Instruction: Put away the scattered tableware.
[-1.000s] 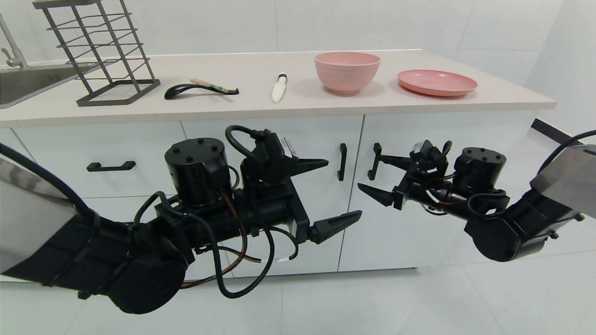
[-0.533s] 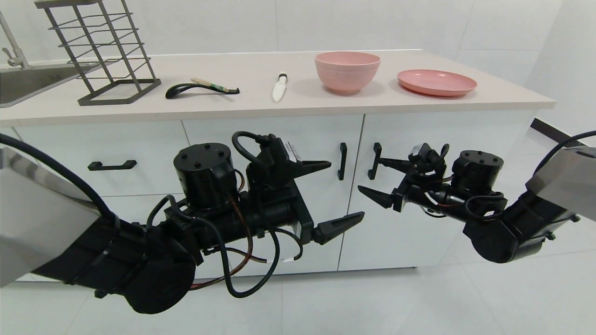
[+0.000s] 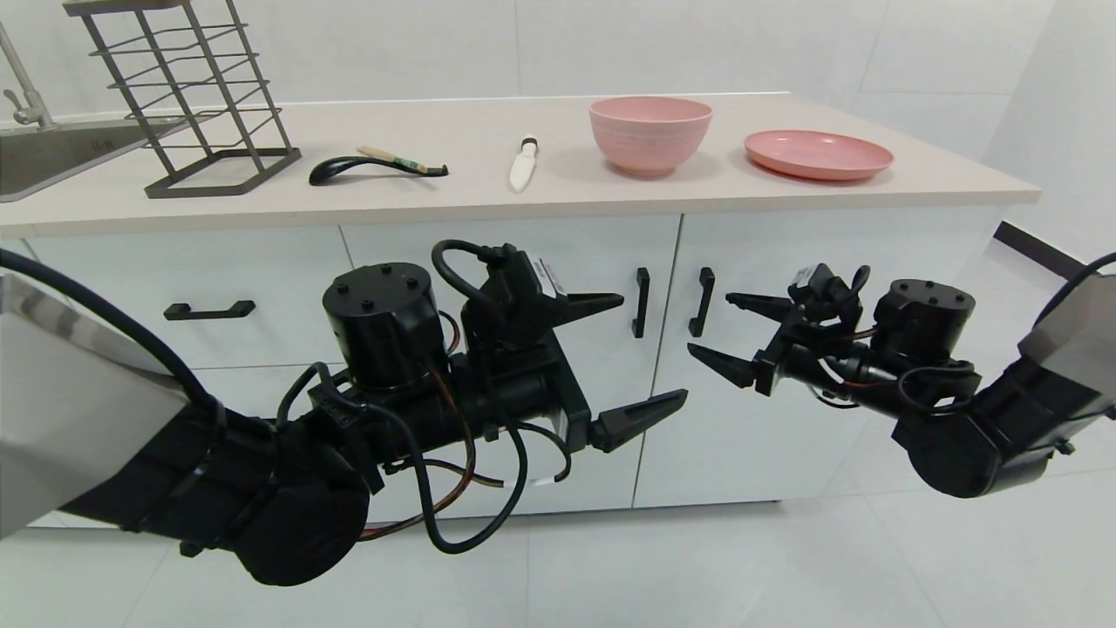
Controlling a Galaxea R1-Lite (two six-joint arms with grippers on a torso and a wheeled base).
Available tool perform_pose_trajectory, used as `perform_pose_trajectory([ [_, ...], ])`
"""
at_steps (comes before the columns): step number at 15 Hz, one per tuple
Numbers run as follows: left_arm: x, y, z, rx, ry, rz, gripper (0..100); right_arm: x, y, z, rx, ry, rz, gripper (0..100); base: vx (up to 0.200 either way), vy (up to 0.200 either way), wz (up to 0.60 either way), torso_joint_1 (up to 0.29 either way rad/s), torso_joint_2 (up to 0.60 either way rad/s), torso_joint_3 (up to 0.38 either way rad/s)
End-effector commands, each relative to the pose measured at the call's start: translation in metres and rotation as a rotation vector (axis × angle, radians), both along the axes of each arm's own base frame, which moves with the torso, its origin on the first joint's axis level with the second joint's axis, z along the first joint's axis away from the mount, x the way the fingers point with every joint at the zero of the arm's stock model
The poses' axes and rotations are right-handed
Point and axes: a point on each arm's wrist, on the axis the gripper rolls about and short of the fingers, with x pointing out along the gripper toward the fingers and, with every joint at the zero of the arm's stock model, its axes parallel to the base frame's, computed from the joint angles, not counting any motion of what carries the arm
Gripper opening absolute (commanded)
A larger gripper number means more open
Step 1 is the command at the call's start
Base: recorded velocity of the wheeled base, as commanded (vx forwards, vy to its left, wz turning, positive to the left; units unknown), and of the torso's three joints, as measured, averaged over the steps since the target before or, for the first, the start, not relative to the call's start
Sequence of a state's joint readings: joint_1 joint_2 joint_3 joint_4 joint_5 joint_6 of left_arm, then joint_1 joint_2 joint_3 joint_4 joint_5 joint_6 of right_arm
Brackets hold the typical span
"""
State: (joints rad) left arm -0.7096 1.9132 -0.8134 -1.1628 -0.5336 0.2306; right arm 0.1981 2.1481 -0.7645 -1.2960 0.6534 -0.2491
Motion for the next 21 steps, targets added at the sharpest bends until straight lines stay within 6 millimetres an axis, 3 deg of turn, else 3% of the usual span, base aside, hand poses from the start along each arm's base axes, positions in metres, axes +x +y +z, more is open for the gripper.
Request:
perform_pose_trajectory([
  [1,0.0,-0.003,0.004,-0.012,-0.015,-0.007,100,0.01,0.002,-0.006,0.001,-0.003,0.001,100,0.0,0.0,0.0,0.0,0.0,0.0],
  [4,-0.005,-0.009,0.006,-0.015,-0.018,-0.028,100,0.02,0.011,-0.017,0.0,0.003,0.015,100,0.0,0.0,0.0,0.0,0.0,0.0],
  [13,-0.004,-0.01,0.004,-0.012,-0.013,-0.03,100,0.03,0.022,-0.018,0.005,-0.026,0.043,100,0.0,0.0,0.0,0.0,0.0,0.0],
  [19,0.002,-0.016,-0.003,-0.003,-0.003,-0.033,100,0.018,0.023,-0.022,0.012,-0.004,0.156,100,0.0,0.0,0.0,0.0,0.0,0.0],
  [21,0.004,-0.02,-0.005,-0.006,0.007,-0.034,100,0.004,0.017,-0.019,0.009,0.013,0.153,100,0.0,0.0,0.0,0.0,0.0,0.0],
])
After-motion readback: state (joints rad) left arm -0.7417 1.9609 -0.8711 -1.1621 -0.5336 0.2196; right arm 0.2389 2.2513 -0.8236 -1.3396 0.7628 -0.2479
